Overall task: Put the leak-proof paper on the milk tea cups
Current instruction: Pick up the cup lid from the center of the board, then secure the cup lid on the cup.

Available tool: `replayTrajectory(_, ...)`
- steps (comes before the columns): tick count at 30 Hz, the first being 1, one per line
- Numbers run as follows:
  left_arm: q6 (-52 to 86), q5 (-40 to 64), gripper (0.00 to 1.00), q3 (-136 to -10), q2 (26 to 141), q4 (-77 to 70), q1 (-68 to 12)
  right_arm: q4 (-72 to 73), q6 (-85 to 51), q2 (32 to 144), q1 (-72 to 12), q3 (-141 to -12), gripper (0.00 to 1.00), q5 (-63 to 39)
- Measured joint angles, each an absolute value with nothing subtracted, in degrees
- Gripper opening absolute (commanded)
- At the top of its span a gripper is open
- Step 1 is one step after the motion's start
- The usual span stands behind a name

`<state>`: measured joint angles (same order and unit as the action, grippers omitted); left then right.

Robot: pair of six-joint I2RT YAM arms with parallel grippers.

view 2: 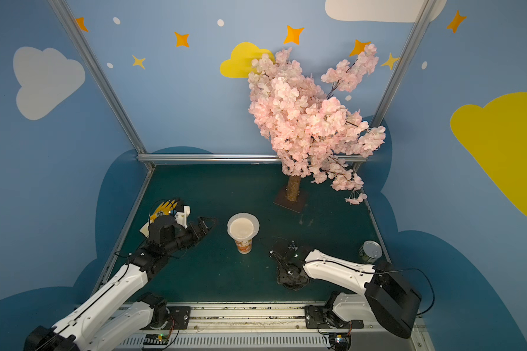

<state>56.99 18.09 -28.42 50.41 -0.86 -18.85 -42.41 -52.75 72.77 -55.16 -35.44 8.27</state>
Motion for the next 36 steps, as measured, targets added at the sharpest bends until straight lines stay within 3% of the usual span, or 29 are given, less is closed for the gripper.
replayTrajectory(11,57.0,18.1,0.97,-28.4,51.4,-1.0,-18.9,-47.8,-51.9,65.2,-52.9,-36.2,0.69,9.6)
replayTrajectory(18,57.0,18.5,0.96,-28.4,53.2,-2.9,-18.9,-57.4,-41.3,60.5,-47.7,-54.2,0.69,10.1)
replayTrajectory(27,57.2,19.5,0.96,-28.0,54.0,-6.0,-18.9,-66.8,-20.7,79.4,-47.3,-90.3,0.68,5.8)
replayTrajectory(36,57.5,19.6,0.97,-25.0,51.3,-6.5,-18.9,-73.7,-8.6,97.6,-50.4,-112.1,0.69,1.7)
